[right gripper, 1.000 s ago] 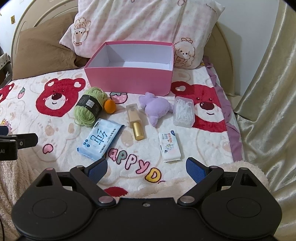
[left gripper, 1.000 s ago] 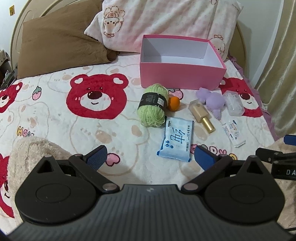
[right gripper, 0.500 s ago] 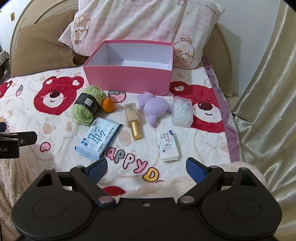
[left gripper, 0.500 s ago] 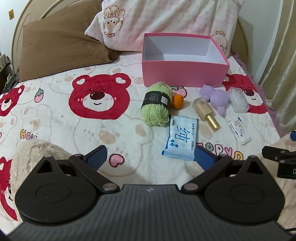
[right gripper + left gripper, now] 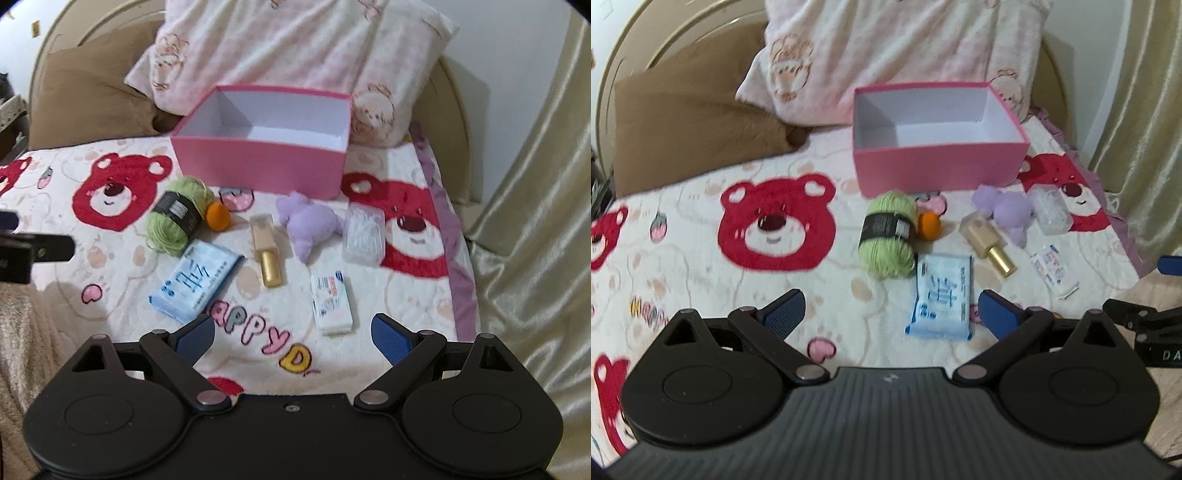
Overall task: Organize objects
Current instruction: 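Reach the left gripper to the blue-and-white wet-wipe pack and grasp it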
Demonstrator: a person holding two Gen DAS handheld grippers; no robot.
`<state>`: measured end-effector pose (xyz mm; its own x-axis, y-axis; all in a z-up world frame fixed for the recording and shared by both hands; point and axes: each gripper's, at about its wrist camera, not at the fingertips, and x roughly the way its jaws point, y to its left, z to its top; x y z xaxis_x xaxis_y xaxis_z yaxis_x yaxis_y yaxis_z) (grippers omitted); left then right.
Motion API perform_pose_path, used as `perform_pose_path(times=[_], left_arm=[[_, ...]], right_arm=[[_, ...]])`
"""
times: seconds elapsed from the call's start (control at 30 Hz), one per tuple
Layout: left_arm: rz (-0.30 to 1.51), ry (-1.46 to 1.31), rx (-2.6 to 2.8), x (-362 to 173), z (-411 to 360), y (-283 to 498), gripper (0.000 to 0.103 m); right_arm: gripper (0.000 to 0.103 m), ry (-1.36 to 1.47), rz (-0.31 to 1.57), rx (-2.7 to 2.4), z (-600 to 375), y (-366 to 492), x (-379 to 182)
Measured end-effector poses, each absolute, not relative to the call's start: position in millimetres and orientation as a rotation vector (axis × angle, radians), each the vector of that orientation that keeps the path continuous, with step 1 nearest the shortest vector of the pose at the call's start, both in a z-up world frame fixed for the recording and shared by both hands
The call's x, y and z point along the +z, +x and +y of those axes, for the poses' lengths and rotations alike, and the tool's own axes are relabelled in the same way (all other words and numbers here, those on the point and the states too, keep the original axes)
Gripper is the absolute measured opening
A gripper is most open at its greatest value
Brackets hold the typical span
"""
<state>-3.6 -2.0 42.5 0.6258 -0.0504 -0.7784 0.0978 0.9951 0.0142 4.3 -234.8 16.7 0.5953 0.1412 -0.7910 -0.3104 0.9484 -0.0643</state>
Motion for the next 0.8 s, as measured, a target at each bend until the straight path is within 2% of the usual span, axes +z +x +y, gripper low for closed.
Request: perform_pose_path(times=[0.3,0.43,0.53,0.63,0.67,0.7,0.8], left_arm=[[0.926,0.102,-0.157,38.5,-22.0,42.0,0.097],[0.964,0.091,-0.183,24.8,-27.2,64.7,0.094],[0.990,0.095,-0.185,9.6,-29.6,81.2,0.092],[1.018,0.085,-0.201,-8.2,-29.9,95.1,0.083],[1.024,0.072,-0.206,-13.0,-28.5,98.3,0.074],[1.030,0.062,-0.211,-16.9,-27.6,101.2,0.070],[1.029,0.024,-0.243,-23.0,-24.7,108.4,0.070]], right_arm=[[0.094,-0.208,0.819,0.567,-206.6,24.0,4.0],[0.093,-0.277,0.903,0.600,-187.0,52.6,-21.8],[0.092,-0.218,0.988,0.642,-182.8,71.4,-40.2],[0.092,-0.228,1.035,0.627,-171.0,82.2,-57.7],[0.092,-0.229,1.044,0.606,-167.7,84.5,-62.2],[0.093,-0.221,1.052,0.567,-164.3,86.7,-66.2],[0.093,-0.182,1.066,0.544,-156.9,89.0,-73.6]])
